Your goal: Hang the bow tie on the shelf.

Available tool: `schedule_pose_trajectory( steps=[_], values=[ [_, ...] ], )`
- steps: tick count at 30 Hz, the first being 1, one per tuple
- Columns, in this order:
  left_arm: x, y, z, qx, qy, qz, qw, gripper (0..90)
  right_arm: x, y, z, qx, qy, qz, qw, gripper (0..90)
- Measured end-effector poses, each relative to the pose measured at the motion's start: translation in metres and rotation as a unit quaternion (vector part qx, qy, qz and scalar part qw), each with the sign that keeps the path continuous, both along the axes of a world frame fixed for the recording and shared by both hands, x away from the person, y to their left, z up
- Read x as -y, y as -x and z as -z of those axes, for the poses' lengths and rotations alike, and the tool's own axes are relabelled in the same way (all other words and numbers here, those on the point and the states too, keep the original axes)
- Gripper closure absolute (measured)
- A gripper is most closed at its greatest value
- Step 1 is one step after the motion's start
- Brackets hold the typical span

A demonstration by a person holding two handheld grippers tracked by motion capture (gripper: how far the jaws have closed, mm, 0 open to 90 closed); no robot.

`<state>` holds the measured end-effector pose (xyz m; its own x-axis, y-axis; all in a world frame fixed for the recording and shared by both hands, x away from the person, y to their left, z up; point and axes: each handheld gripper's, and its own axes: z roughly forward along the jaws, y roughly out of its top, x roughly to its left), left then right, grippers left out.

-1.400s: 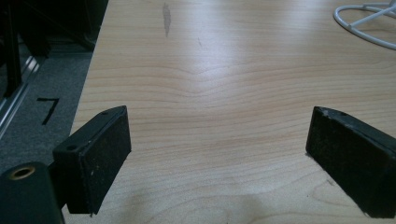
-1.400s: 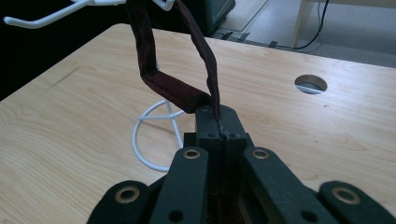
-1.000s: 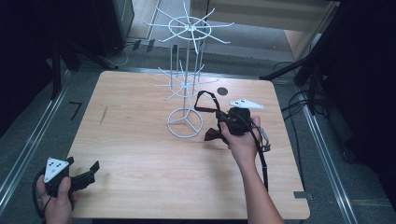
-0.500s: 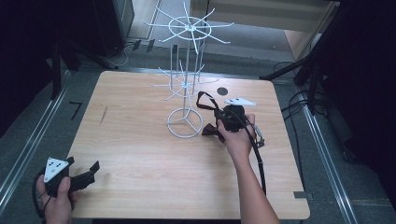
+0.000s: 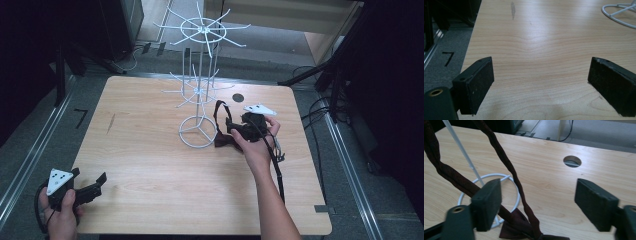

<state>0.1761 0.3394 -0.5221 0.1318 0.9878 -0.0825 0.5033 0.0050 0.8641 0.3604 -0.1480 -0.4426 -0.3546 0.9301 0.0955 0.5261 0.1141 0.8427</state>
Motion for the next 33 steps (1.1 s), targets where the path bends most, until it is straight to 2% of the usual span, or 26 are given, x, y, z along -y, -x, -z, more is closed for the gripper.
schedule_pose_trajectory(
  steps=[5, 11, 14, 23, 26, 33],
  values=[
    [-0.001, 0.0, 0.0, 0.006, 0.002, -0.007, 1.0, 7.3, 0.011, 0.01, -0.004, 0.014, 0.005, -0.005, 0.9999, 14.9],
    [-0.001, 0.0, 0.0, 0.007, 0.002, -0.007, 0.9999, 7.3, 0.024, 0.022, -0.007, 0.015, 0.002, 0.001, 0.9999, 14.9],
    [0.0, 0.0, 0.0, 0.007, 0.001, -0.008, 0.9999, 7.3, 0.035, 0.032, -0.002, 0.01, 0.0, 0.0, 1.0, 14.8],
    [0.0, 0.001, 0.0, 0.01, 0.0, -0.008, 0.9999, 7.3, 0.059, 0.052, 0.008, 0.016, -0.014, 0.003, 0.9998, 14.4],
    [0.0, 0.002, 0.0, 0.012, 0.001, -0.01, 0.9999, 7.3, 0.072, 0.061, 0.017, 0.011, -0.023, 0.01, 0.9996, 14.4],
    [0.0, 0.002, 0.0, 0.012, -0.001, -0.012, 0.9999, 7.3, 0.088, 0.074, 0.033, 0.004, -0.036, 0.018, 0.9992, 14.4]
  ],
)
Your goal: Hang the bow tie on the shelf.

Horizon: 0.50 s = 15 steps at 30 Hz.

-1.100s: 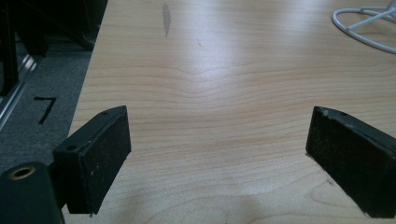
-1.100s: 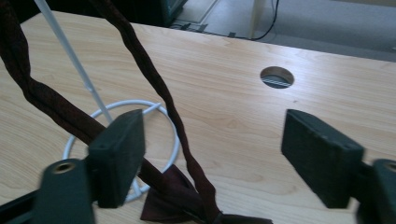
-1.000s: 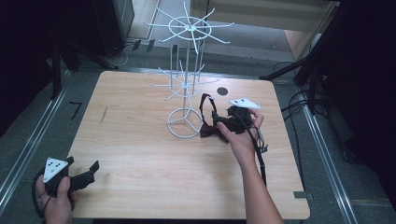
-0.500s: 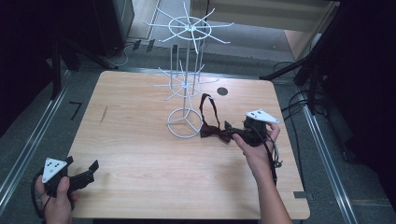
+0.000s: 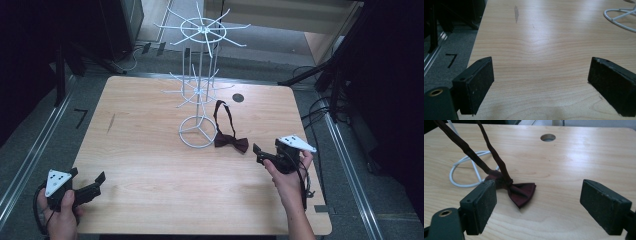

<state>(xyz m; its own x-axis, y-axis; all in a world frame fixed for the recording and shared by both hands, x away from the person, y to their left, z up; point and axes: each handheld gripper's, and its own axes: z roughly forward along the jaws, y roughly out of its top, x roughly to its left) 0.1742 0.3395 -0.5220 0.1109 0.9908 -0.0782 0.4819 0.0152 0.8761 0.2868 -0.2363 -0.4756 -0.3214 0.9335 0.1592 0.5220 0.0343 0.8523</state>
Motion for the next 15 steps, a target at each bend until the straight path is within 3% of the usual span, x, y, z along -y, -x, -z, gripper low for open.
schedule_pose_trajectory(
  steps=[15],
  values=[
    [0.0, 0.0, 0.0, -0.001, -0.002, 0.001, 1.0, 7.3, 0.032, 0.029, 0.03, -0.001, 0.005, 0.019, 0.9998, 13.4]
  ],
)
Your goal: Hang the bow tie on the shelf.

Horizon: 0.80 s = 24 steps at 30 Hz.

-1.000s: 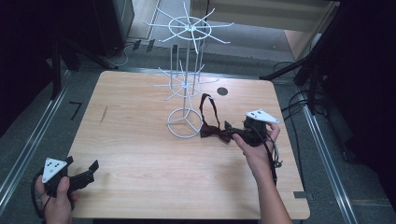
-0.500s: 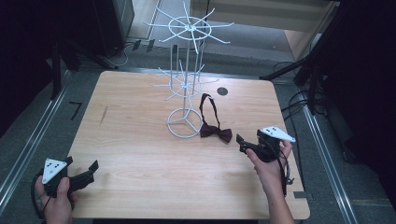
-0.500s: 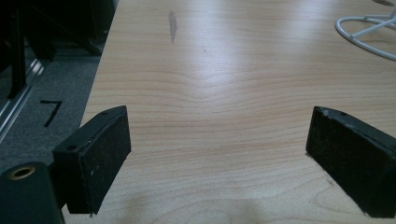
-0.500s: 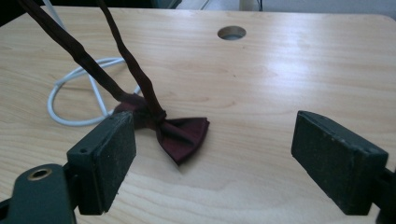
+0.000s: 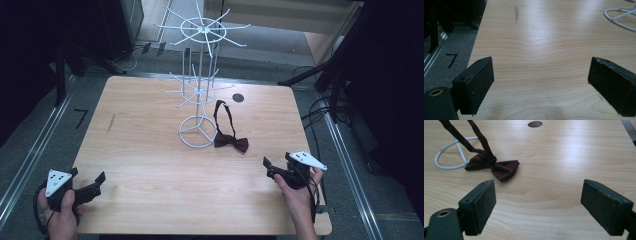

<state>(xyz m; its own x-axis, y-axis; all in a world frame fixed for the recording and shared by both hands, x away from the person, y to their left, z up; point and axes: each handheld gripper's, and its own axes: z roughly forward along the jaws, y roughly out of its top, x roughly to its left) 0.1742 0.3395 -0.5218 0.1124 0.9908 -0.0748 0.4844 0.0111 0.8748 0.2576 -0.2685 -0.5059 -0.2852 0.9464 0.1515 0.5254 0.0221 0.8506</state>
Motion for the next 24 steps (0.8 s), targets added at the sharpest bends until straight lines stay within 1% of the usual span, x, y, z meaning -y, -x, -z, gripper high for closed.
schedule_pose_trajectory(
  steps=[3, 6, 7, 8, 9, 10, 12, 13, 14, 16, 17, 18, 19, 20, 21, 23, 24],
  values=[
    [0.0, 0.0, 0.0, 0.003, 0.001, -0.004, 1.0, 7.3, 0.004, 0.003, 0.003, -0.003, 0.002, 0.002, 1.0, 13.4],
    [0.0, 0.0, 0.0, 0.002, 0.0, 0.0, 1.0, 7.3, 0.015, 0.011, 0.008, -0.006, 0.0, 0.012, 0.9999, 13.4],
    [0.0, 0.0, 0.0, 0.002, 0.0, 0.001, 1.0, 7.3, 0.015, 0.011, 0.008, -0.006, 0.0, 0.012, 0.9999, 13.4],
    [0.001, 0.0, 0.0, 0.002, -0.001, 0.002, 1.0, 7.2, 0.022, 0.015, 0.01, -0.006, -0.005, 0.018, 0.9998, 13.4],
    [0.001, 0.0, 0.0, 0.002, -0.002, 0.002, 1.0, 7.2, 0.026, 0.016, 0.011, -0.006, -0.005, 0.022, 0.9997, 13.4],
    [0.001, 0.001, 0.0, 0.002, -0.002, 0.002, 1.0, 7.2, 0.026, 0.016, 0.011, -0.006, -0.005, 0.022, 0.9997, 13.4],
    [0.001, 0.0, 0.0, 0.003, -0.002, 0.004, 1.0, 7.2, 0.031, 0.02, 0.013, -0.008, -0.007, 0.028, 0.9995, 13.4],
    [0.001, 0.0, 0.0, 0.003, -0.001, 0.005, 1.0, 7.2, 0.038, 0.023, 0.016, -0.01, -0.005, 0.034, 0.9994, 13.4],
    [0.001, 0.0, 0.0, 0.003, 0.0, 0.006, 1.0, 7.2, 0.038, 0.023, 0.016, -0.01, -0.005, 0.034, 0.9994, 13.4],
    [0.0, 0.001, 0.0, 0.002, 0.0, 0.006, 1.0, 7.2, 0.045, 0.028, 0.019, -0.012, -0.008, 0.042, 0.999, 13.4],
    [0.0, 0.0, 0.0, 0.003, 0.0, 0.005, 1.0, 7.3, 0.051, 0.031, 0.021, -0.012, -0.006, 0.048, 0.9988, 13.4],
    [0.0, 0.0, 0.0, 0.002, 0.0, 0.005, 1.0, 7.3, 0.051, 0.031, 0.021, -0.012, -0.006, 0.048, 0.9988, 13.4],
    [0.0, 0.0, 0.0, 0.002, -0.001, 0.005, 1.0, 7.2, 0.059, 0.035, 0.023, -0.015, -0.007, 0.054, 0.9984, 13.4],
    [0.001, 0.0, 0.0, 0.002, -0.001, 0.005, 1.0, 7.2, 0.059, 0.035, 0.023, -0.015, -0.007, 0.054, 0.9984, 13.4],
    [0.001, 0.0, 0.0, 0.002, -0.001, 0.004, 1.0, 7.2, 0.065, 0.039, 0.024, -0.014, -0.002, 0.059, 0.9981, 13.4],
    [0.001, 0.0, 0.0, 0.002, -0.002, 0.005, 1.0, 7.3, 0.068, 0.041, 0.025, -0.016, -0.003, 0.063, 0.9979, 13.4],
    [0.001, 0.0, 0.0, 0.002, -0.002, 0.005, 1.0, 7.2, 0.074, 0.044, 0.028, -0.017, 0.003, 0.067, 0.9976, 13.4]
  ],
)
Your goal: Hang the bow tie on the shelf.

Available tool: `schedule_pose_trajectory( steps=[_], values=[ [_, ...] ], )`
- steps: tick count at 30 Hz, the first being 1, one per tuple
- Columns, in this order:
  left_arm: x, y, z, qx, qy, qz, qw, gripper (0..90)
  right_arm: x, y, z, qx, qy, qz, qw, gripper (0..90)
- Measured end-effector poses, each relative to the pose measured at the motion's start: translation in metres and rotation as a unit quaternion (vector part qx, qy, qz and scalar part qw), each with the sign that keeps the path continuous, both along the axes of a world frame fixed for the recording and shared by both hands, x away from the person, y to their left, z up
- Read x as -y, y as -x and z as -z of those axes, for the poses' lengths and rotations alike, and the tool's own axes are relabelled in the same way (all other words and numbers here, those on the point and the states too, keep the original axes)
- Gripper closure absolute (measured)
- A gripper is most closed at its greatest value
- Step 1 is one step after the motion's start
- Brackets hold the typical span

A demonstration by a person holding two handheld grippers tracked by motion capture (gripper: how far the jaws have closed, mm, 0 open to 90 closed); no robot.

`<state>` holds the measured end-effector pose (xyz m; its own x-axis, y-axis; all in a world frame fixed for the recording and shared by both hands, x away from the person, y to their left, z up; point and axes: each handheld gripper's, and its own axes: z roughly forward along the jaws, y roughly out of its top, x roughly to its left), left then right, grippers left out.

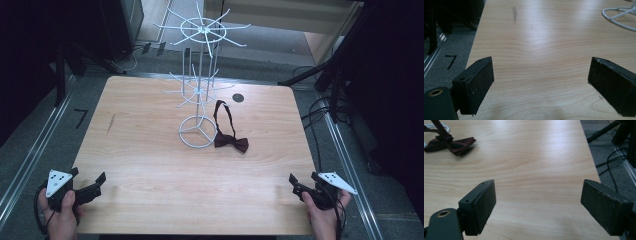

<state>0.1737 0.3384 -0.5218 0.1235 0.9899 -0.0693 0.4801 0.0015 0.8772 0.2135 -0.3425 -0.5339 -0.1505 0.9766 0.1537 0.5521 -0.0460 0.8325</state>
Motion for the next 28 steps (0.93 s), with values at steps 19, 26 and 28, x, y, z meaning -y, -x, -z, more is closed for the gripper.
schedule_pose_trajectory(
  steps=[19, 26, 28],
  values=[
    [0.0, -0.003, 0.0, -0.012, -0.001, 0.008, 0.9999, 7.2, 0.013, 0.021, 0.017, -0.004, -0.002, 0.025, 0.9997, 13.7],
    [0.0, -0.003, 0.0, -0.014, 0.003, 0.007, 0.9999, 7.3, 0.015, 0.02, 0.018, -0.012, -0.009, 0.023, 0.9996, 13.6],
    [0.0, -0.003, 0.0, -0.016, 0.002, 0.008, 0.9998, 7.2, 0.014, 0.019, 0.017, -0.012, -0.004, 0.022, 0.9997, 13.7]
  ],
)
